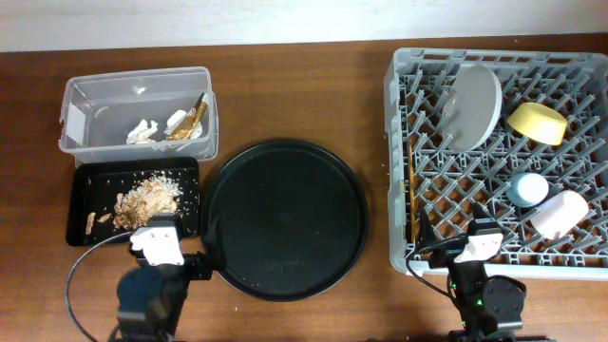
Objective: Sort waste into correct bins and load items into the dishwasher rack
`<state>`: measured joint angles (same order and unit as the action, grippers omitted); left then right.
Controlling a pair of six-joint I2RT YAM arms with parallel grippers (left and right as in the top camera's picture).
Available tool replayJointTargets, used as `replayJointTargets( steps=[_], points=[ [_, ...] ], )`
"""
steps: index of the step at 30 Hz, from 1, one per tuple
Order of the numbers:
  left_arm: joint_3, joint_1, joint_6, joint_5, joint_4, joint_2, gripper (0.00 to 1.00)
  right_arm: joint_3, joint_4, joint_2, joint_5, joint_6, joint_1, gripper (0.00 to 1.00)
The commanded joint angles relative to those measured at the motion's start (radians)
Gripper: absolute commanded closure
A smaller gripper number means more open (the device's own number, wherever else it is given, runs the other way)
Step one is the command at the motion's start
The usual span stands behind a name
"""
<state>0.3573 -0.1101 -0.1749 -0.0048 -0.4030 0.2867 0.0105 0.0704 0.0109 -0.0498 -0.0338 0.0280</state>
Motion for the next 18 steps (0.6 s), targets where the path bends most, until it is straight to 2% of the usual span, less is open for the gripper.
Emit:
replayJointTargets(
  steps=[1,3,5,7,10,18],
  points=[
    [-0.181,0.001,0.01,-0.011,0.188,-0.151,0.01,-0.005,0.005,-0.007,0.002,0.003,0.005,0.02],
    [-0.29,0.001,0.015,-0.011,0.358,-0.235,0.01,-0.005,0.005,-0.007,0.002,0.003,0.005,0.02],
    [-0.349,0.001,0.099,0.008,0.461,-0.282,0.0,-0.005,0.005,-0.007,0.002,0.003,0.005,0.02],
    [-0.348,0.001,0.184,0.008,0.452,-0.282,0.01,-0.005,0.005,-0.007,0.002,0.003,0.005,0.02],
    [-0.348,0.001,0.183,0.008,0.319,-0.282,0.0,-0.005,0.005,-0.007,0.002,0.003,0.005,0.02],
    [-0.348,0.001,0.184,0.008,0.319,-0.282,0.0,-0.005,0.005,-0.007,0.002,0.003,0.005,0.02]
  ],
)
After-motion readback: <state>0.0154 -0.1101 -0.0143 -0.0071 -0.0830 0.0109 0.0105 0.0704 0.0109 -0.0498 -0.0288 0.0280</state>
